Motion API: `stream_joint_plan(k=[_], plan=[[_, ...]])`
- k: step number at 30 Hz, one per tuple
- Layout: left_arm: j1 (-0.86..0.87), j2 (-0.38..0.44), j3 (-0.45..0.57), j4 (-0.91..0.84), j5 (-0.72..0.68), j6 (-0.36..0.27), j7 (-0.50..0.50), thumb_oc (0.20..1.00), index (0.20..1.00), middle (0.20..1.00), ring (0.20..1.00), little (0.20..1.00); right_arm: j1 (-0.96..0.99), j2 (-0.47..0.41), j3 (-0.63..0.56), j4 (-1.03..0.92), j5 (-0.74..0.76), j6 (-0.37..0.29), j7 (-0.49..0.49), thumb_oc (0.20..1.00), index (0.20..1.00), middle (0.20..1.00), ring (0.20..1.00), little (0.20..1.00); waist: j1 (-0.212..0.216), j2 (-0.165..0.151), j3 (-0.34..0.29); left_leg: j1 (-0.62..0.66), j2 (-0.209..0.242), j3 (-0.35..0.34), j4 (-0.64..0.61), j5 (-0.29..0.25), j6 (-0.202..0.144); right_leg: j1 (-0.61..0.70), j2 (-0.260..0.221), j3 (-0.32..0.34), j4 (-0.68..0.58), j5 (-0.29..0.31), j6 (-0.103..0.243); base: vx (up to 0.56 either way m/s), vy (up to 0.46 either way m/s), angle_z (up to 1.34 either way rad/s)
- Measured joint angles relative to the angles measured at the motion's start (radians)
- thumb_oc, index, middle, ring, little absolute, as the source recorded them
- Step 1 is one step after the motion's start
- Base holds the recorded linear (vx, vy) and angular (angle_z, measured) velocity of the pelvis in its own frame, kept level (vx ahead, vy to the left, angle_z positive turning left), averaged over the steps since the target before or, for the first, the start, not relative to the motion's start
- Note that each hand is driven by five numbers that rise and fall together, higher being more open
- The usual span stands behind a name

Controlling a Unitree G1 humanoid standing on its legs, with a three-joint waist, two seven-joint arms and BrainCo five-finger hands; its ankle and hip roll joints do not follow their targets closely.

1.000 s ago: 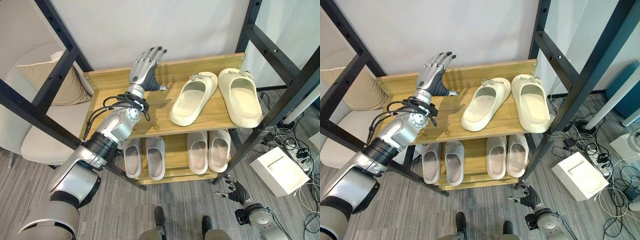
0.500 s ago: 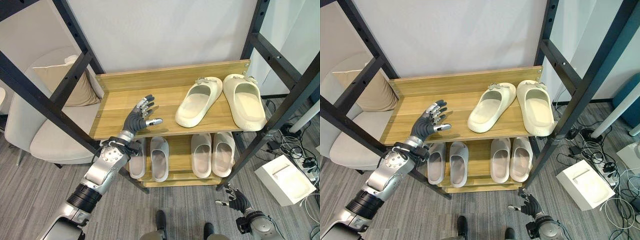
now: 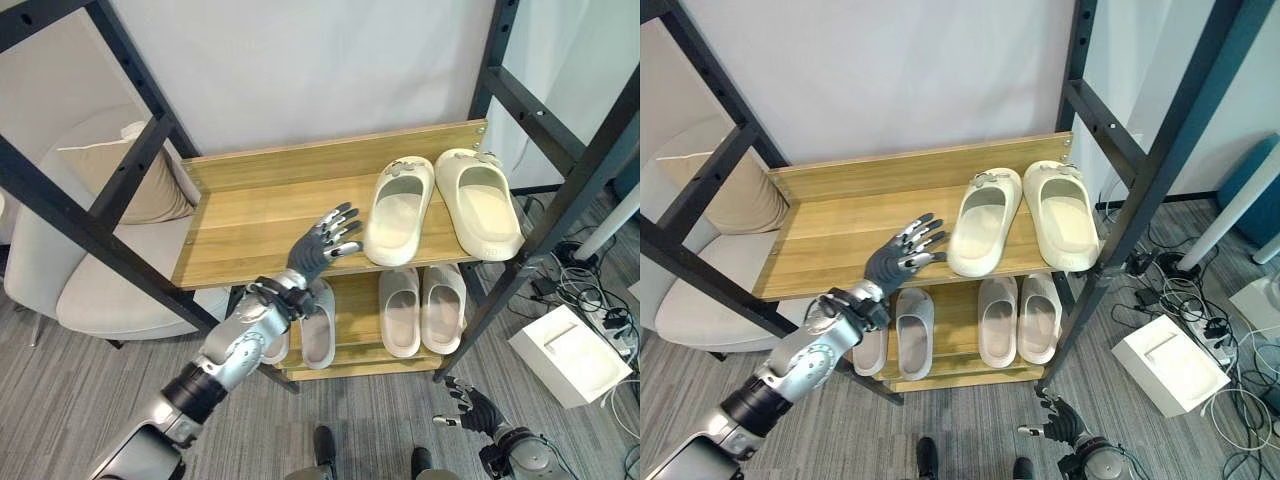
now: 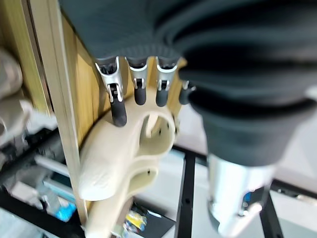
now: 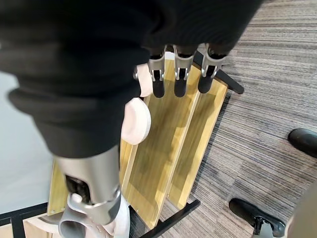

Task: Arrange the slippers neatly on the shoe rack.

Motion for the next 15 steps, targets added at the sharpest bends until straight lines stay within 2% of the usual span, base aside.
stream_joint_plan(k=[1,9,10,11,12,15], plan=[[-0.020,-0.061,0.002,0.025,-0.001,0.000,0.027,1.000,1.000,1.000,1.000,1.000,-0.010,0.001,0.001,-0.001,0.000,0.001,-0.001,1.000,1.000,1.000,1.000,1.000,-0.006,0.000,0.000,-0.001,0.001,0.002,0.000,0.000,0.000,-0.005,0.001,0.009,0.000,0.001,0.001,0.00,0.002,-0.14],[-0.017,-0.063,0.045,0.025,0.005,0.004,0.110,1.000,1.000,1.000,1.000,1.000,-0.008,-0.003,-0.002,0.000,-0.009,0.005,-0.011,1.000,1.000,1.000,1.000,1.000,-0.005,-0.002,0.001,0.008,0.002,0.012,0.004,0.005,0.008,0.006,0.002,0.010,0.000,0.003,0.001,0.00,-0.001,-0.03],[-0.015,-0.065,0.070,0.020,0.048,0.004,0.133,1.000,1.000,1.000,1.000,1.000,-0.011,0.000,-0.003,0.000,-0.010,0.005,-0.013,1.000,1.000,1.000,1.000,1.000,-0.002,-0.002,0.001,0.010,0.002,0.010,0.004,0.003,0.006,0.007,0.002,0.009,0.000,0.001,0.002,0.00,0.000,0.00],[-0.010,-0.079,0.170,0.003,0.123,-0.009,0.185,1.000,1.000,1.000,1.000,1.000,-0.016,0.014,-0.002,0.002,-0.009,0.004,-0.022,1.000,1.000,1.000,1.000,1.000,0.000,-0.003,0.002,0.008,0.003,0.004,0.004,0.000,0.001,0.009,0.005,0.008,0.000,0.001,0.003,-0.02,-0.021,0.05],[-0.006,-0.116,0.270,-0.017,0.190,-0.048,0.243,1.000,1.000,1.000,1.000,1.000,-0.014,0.025,-0.001,0.003,-0.009,0.002,-0.027,1.000,1.000,1.000,1.000,1.000,0.004,-0.006,0.004,0.008,0.003,-0.001,0.004,0.001,0.002,0.011,0.007,0.004,0.000,0.000,0.003,-0.02,-0.017,0.07],[0.027,-0.112,0.355,-0.169,0.294,-0.114,0.305,1.000,1.000,1.000,1.000,1.000,-0.016,0.030,-0.003,0.004,-0.009,-0.008,-0.039,1.000,1.000,1.000,1.000,1.000,0.005,-0.008,0.005,0.001,0.000,-0.004,0.004,0.001,0.001,0.009,0.004,-0.008,0.000,0.002,0.000,0.00,-0.005,0.12]])
